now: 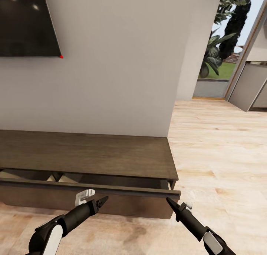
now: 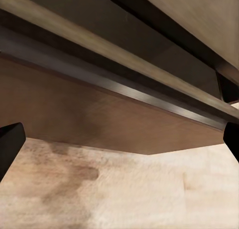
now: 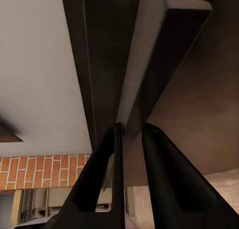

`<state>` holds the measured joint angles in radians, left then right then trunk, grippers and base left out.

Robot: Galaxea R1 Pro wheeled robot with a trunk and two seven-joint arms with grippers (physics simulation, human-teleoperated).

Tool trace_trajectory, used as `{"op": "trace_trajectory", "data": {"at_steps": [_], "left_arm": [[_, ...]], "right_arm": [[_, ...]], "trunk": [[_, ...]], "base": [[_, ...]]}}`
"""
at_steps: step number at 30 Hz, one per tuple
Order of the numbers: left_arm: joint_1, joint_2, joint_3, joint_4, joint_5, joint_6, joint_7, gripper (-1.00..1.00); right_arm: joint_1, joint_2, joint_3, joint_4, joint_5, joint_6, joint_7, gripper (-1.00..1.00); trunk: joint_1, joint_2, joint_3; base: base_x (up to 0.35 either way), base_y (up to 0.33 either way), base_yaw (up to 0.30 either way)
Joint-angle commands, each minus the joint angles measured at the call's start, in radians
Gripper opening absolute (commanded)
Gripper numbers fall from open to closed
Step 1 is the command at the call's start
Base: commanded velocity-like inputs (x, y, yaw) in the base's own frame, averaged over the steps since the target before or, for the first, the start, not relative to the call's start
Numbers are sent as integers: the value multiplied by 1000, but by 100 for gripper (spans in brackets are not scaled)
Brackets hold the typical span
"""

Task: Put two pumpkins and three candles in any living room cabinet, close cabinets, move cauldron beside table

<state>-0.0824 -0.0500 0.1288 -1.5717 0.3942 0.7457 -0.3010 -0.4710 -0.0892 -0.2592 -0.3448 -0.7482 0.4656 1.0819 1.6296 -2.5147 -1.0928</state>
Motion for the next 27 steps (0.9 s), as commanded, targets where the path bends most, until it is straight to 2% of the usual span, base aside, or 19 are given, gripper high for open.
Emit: {"op": "trace_trajectory", "data": {"at_steps": [1,9,13,17,27], "left_arm": [[0,-1,3,-1,2,7,-4,100],[0,-1,3,0,4,10,-11,100],[-1,-1,3,1,-1,18,-63,100],[0,0,3,1,-2,24,-83,100],[0,5,3,2,-3,50,-91,100]], "right_arm": [[-1,-1,-51,-2,-34,19,4,-100],[-2,-1,-51,-3,-34,19,4,-100],[-1,-1,-51,-3,-34,19,4,-100],[-1,-1,-51,-3,-34,19,4,-100],[-1,-1,-51,-3,-34,19,4,-100]], "trunk": [[0,0,-1],[0,0,-1],[0,0,-1],[0,0,-1],[0,0,-1]], "base": [[-15,0,0],[-57,0,0],[-9,0,0],[-2,0,0],[0,0,0]]}}
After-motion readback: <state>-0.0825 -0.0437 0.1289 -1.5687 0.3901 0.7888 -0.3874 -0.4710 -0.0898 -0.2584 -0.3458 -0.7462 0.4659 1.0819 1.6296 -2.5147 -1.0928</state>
